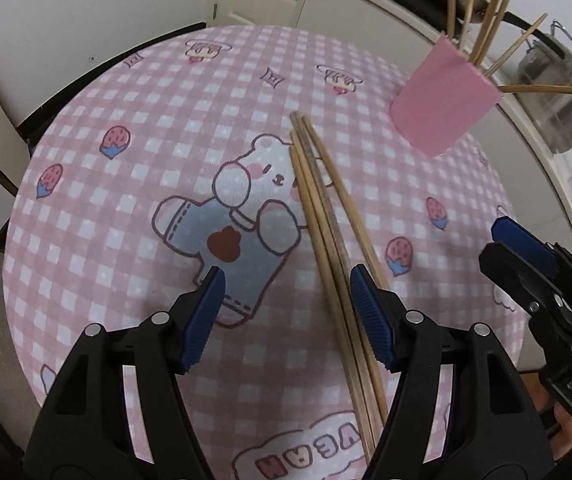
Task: Organize utensils
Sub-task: 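Move both open tools back down to the last chopsticks on the cloth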
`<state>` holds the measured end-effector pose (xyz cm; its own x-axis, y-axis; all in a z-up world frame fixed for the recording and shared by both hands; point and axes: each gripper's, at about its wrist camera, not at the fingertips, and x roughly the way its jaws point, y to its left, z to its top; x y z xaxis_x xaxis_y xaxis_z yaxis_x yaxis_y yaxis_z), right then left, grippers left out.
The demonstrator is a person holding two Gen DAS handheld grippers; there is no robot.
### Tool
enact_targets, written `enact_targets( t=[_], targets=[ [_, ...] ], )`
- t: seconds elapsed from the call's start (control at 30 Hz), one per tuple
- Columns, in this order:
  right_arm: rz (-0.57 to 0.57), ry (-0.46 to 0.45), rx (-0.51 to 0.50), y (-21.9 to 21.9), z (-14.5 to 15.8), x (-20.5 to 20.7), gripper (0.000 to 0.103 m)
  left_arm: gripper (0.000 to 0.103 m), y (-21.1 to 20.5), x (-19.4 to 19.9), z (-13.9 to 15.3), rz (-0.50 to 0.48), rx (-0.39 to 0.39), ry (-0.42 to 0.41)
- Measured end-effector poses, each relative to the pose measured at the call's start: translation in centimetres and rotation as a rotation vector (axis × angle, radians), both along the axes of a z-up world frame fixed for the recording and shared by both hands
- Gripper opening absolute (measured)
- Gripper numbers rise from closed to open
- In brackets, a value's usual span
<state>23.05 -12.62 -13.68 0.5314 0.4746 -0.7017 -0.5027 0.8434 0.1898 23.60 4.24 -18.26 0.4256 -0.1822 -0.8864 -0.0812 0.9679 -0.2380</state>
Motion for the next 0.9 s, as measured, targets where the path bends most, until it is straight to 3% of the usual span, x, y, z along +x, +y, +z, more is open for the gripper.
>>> enact_targets(
  t=[0.77, 0.9],
  targets=[
    [-0.010, 0.034, 0.007, -0.9, -1.0, 0.8, 0.044, 0.068, -0.9, 1.8, -1.5, -0.003, 0.174, 0.008],
    [-0.008, 0.042, 0.006, -0.9, -1.1, 0.9, 0.045, 0.068, -1.9, 2.7, -1.9, -0.010, 0.255, 0.004]
  ],
)
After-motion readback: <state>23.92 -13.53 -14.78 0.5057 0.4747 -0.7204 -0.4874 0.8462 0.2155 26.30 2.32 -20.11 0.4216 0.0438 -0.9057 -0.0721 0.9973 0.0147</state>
